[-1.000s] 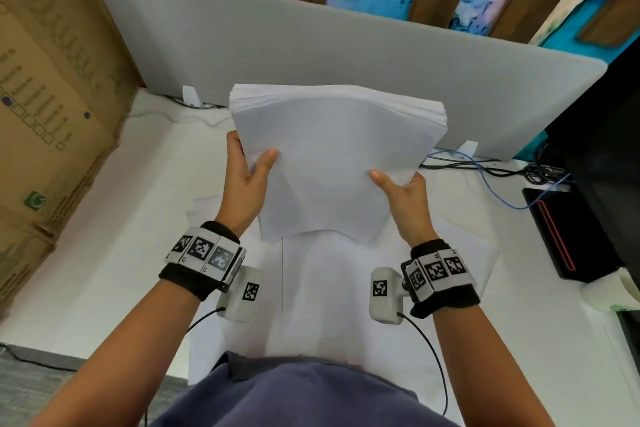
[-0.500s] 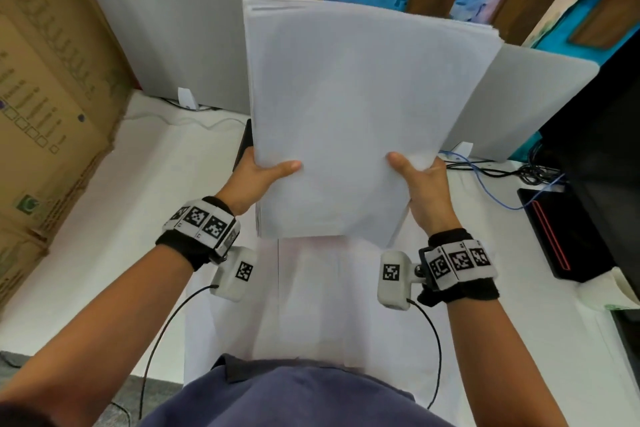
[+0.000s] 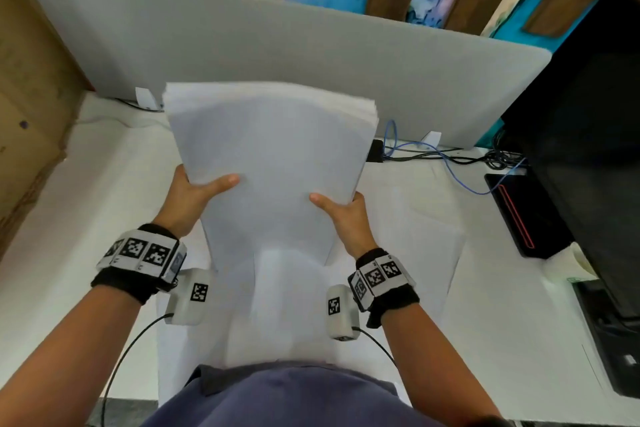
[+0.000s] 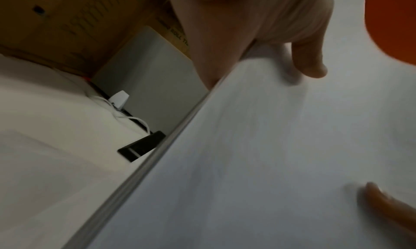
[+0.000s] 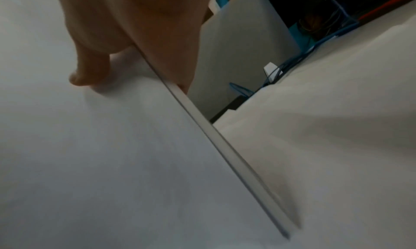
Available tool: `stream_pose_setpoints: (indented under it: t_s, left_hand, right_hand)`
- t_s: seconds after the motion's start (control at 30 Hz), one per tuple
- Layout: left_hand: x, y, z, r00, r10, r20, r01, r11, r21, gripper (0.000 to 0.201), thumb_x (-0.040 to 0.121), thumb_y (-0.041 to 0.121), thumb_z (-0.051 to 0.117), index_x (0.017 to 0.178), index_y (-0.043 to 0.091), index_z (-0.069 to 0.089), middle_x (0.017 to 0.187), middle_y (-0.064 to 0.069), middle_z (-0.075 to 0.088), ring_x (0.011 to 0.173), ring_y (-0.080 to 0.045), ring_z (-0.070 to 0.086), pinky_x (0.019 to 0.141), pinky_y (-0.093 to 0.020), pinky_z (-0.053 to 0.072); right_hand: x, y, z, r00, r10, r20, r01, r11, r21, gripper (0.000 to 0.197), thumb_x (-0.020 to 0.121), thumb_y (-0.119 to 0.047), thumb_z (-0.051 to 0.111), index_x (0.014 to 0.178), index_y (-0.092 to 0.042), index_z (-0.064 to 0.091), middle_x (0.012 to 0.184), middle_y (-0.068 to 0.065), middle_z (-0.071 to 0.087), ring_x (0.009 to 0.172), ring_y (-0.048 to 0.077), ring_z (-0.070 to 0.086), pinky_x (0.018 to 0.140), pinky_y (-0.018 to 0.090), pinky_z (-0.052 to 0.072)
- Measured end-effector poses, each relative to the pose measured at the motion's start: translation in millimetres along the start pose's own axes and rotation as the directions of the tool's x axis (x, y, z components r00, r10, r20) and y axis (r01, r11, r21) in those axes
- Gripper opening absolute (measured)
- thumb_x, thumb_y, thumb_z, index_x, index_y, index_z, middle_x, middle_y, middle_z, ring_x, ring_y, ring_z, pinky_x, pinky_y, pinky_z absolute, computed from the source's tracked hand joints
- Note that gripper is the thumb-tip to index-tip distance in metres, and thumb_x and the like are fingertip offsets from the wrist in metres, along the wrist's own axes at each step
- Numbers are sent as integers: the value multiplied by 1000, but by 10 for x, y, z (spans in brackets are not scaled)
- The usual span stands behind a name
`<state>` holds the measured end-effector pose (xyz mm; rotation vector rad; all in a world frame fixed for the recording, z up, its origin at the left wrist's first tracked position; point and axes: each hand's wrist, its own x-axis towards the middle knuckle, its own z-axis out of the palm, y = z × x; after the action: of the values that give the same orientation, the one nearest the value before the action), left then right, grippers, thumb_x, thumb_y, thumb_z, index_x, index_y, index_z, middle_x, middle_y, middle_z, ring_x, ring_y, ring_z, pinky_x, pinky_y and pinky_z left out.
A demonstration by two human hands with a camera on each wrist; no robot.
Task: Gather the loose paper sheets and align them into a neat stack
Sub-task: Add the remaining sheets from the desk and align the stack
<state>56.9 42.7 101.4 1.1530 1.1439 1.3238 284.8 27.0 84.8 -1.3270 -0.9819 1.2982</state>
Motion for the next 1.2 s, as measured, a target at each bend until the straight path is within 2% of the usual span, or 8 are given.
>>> stream_pose_setpoints:
  t_s: [0.13,0.3,0.4,0.53,0.6,0.8,0.93,1.2]
  left_hand:
    - [-23,-199,32,997,-16,-75,21,998,58,39,75,5,72,104,27,56,90,18,69,86,9,63,81,-17,49]
    - [-38,-334,26,996,-38,-83,48,991,124,37,84,3,63,100,35,52,94,22,64,83,16,60,78,-12,45]
    - [-24,-330,20,997,-33,-69,43,988,147,37,85,5,62,99,38,50,82,37,65,82,18,59,72,-4,46]
    - [-40,-299,25,997,-42,-71,53,985,162,37,85,4,61,98,37,51,81,38,64,81,18,59,70,-2,46]
    - [-28,-299,29,995,-46,-85,60,984,169,36,85,3,61,98,35,52,81,31,66,80,19,59,69,-1,45]
    - [-28,-283,40,998,-18,-58,29,982,187,37,86,0,59,116,18,46,98,18,53,76,25,54,69,4,40]
    - [-31,-307,-24,996,-91,-22,93,982,165,39,83,-1,62,108,28,53,103,14,58,85,15,59,86,-17,43]
    - [-41,-325,41,990,-115,-79,128,976,177,26,87,3,59,101,24,53,80,20,67,70,18,60,63,-4,46]
  right_hand:
    - [47,103,78,999,20,-30,-19,999,37,16,81,-6,69,84,-21,62,92,1,66,71,-4,64,69,10,51]
    - [100,253,-138,997,11,81,1,989,-146,34,81,-14,71,112,-15,59,111,1,64,103,14,61,87,20,51]
    - [127,481,-733,973,6,-229,-119,868,-482,57,78,-30,74,128,-16,51,133,7,53,123,22,48,105,38,39]
    - [-120,674,-1580,564,243,-789,-720,613,-326,82,77,-40,71,140,-12,26,144,21,28,131,40,27,106,54,29]
    - [-176,791,-1768,504,335,-796,-764,603,-230,90,75,-36,74,140,-5,20,140,25,31,128,43,33,105,52,32]
    - [-157,990,-1867,687,370,-626,-649,699,-299,57,68,-18,82,112,9,59,110,24,64,100,38,62,89,43,51]
    - [-160,939,-1857,766,339,-547,-588,713,-382,52,73,-17,78,114,7,57,110,25,64,100,38,61,90,44,50]
    - [-106,395,-1755,855,-19,-518,-382,654,-654,33,91,-11,56,118,8,57,118,27,60,110,41,55,92,38,43]
